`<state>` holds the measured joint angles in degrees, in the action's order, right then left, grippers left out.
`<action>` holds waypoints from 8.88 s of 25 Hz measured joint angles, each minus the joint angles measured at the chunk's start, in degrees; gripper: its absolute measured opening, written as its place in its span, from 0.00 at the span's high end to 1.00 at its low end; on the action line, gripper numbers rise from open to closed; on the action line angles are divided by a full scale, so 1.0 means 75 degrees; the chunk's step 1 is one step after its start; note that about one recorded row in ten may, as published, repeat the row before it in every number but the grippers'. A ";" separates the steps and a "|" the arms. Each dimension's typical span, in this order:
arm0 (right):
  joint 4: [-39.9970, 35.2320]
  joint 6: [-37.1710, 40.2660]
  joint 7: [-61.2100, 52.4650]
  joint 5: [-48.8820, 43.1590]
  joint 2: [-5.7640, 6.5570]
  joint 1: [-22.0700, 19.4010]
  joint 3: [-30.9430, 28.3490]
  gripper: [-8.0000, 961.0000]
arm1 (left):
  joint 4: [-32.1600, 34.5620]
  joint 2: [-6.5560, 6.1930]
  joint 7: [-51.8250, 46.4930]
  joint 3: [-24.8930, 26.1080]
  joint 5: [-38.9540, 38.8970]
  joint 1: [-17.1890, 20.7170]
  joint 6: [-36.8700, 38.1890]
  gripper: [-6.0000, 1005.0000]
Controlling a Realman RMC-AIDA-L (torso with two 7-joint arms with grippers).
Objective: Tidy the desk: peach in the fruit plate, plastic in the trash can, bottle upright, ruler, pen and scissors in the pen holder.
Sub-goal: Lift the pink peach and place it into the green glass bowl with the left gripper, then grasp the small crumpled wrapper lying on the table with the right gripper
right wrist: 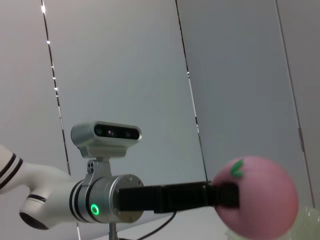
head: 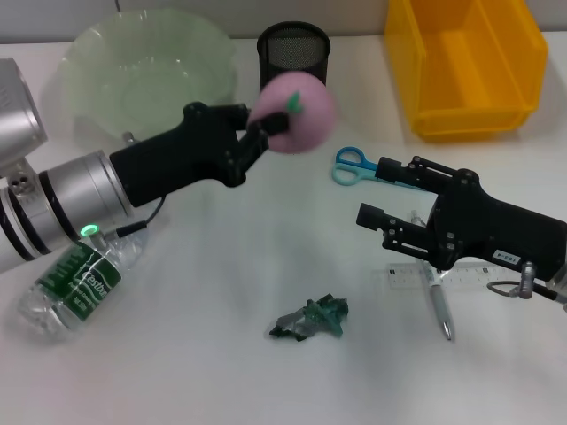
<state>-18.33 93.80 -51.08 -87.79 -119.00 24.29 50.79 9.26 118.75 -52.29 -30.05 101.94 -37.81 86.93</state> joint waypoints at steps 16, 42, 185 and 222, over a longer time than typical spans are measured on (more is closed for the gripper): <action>0.0039 -0.0103 0.0017 -0.0006 0.0000 -0.0274 -0.0011 0.28 | -0.0453 0.0053 0.1212 -0.0002 -0.2979 -0.0151 -0.2088 0.94; 0.0006 -0.0121 0.0026 -0.0037 0.0012 -0.0379 -0.0116 0.28 | -0.1515 0.0057 0.3677 0.1378 -0.4853 -0.0654 -0.4394 0.94; -0.3284 0.1692 -0.3969 -0.3623 0.0556 0.0625 -0.0139 0.28 | 0.1838 -0.0597 -0.1009 -0.4452 -0.1287 0.1582 0.0760 0.25; -0.3118 -0.1326 -0.3694 -0.4147 -0.0077 0.2011 0.3508 0.28 | 0.2335 -0.0499 -0.0985 -0.4278 -0.0297 0.1571 0.0718 0.26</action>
<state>-41.71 83.85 -78.78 -118.89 -119.58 39.37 77.10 26.77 115.01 -59.68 -62.13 99.71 -26.03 92.32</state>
